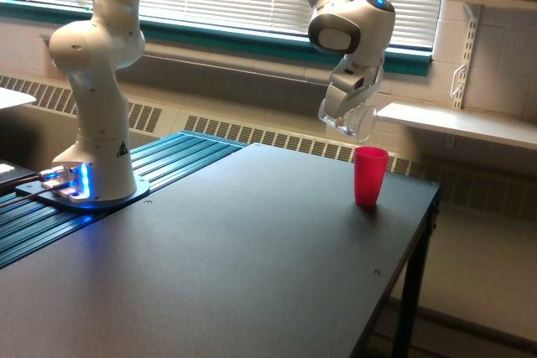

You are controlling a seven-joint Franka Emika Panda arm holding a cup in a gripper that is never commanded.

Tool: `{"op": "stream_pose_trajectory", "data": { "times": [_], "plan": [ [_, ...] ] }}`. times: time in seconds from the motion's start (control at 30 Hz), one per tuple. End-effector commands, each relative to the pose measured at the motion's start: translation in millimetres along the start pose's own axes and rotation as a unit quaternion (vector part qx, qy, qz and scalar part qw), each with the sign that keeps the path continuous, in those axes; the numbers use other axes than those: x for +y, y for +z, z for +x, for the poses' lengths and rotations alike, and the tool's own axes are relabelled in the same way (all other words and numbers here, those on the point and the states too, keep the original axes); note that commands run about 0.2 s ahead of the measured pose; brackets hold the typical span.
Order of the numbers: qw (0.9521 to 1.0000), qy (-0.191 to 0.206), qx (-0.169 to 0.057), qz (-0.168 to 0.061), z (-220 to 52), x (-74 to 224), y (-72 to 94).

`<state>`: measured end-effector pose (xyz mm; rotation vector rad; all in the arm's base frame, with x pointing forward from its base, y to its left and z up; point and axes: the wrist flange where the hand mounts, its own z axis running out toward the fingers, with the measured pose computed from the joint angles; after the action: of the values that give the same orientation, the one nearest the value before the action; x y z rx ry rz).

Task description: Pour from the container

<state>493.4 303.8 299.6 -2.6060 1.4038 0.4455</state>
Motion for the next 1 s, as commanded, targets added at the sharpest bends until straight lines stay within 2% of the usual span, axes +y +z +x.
{"op": "stream_pose_trajectory", "data": {
  "times": [0.03,0.2,0.53,0.63,1.0],
  "plan": [
    [0.9999,0.013,0.003,-0.004,2.2,-2.9,0.0],
    [0.9997,0.024,-0.005,-0.008,2.9,-3.4,-0.2],
    [0.9996,0.027,0.005,-0.009,6.0,-5.9,-1.9],
    [0.9997,0.020,0.014,-0.008,6.9,-6.6,-2.4],
    [0.9996,0.017,0.019,-0.010,8.2,-5.4,-1.2]
  ]
}}
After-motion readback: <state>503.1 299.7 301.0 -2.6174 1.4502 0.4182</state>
